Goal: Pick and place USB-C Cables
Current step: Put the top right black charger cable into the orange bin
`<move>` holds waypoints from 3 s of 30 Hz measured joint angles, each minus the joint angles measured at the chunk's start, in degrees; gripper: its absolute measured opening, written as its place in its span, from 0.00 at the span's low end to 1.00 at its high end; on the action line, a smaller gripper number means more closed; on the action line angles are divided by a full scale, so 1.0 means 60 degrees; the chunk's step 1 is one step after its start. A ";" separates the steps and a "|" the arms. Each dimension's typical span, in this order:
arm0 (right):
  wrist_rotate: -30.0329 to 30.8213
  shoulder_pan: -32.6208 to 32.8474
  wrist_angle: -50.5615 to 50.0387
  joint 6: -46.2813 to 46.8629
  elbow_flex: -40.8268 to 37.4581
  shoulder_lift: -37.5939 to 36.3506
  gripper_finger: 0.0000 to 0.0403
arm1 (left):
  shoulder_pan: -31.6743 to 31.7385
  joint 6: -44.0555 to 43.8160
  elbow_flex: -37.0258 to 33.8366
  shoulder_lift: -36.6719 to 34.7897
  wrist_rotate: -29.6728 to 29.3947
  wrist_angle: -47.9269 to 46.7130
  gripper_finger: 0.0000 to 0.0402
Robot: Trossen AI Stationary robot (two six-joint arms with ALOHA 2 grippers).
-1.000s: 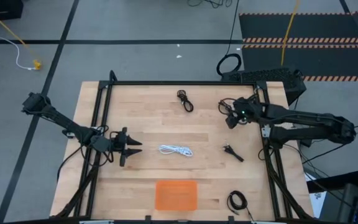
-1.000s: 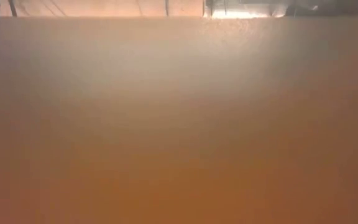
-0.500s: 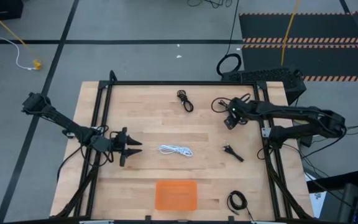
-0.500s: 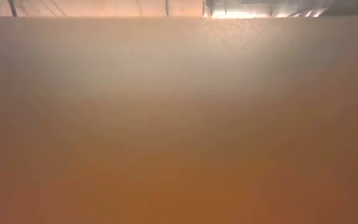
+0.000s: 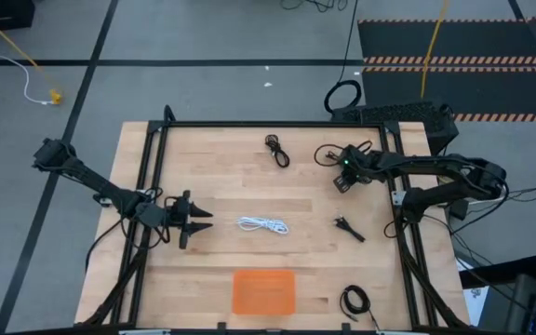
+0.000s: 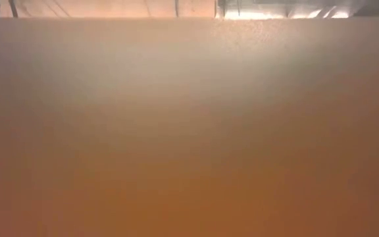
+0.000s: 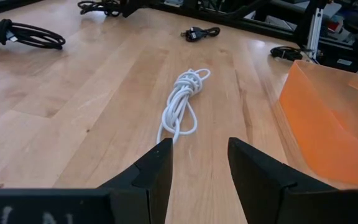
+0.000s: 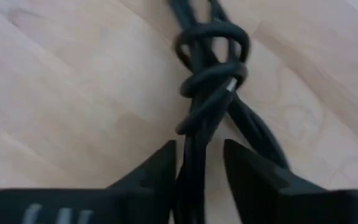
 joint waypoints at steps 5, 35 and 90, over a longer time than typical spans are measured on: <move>-0.0004 -0.0133 0.0492 -0.0184 -0.0281 -0.0065 0.06 | 0.0003 0.0002 0.0000 0.0001 -0.0004 0.0000 0.39; -0.2439 0.6210 0.9999 0.1239 -0.0295 -0.0997 0.03 | -0.0001 0.0000 0.0000 0.0002 -0.0004 0.0003 0.39; 0.0002 1.0769 1.2411 0.2518 0.4649 0.6611 0.13 | 0.0001 0.0002 0.0002 0.0003 -0.0004 0.0011 0.39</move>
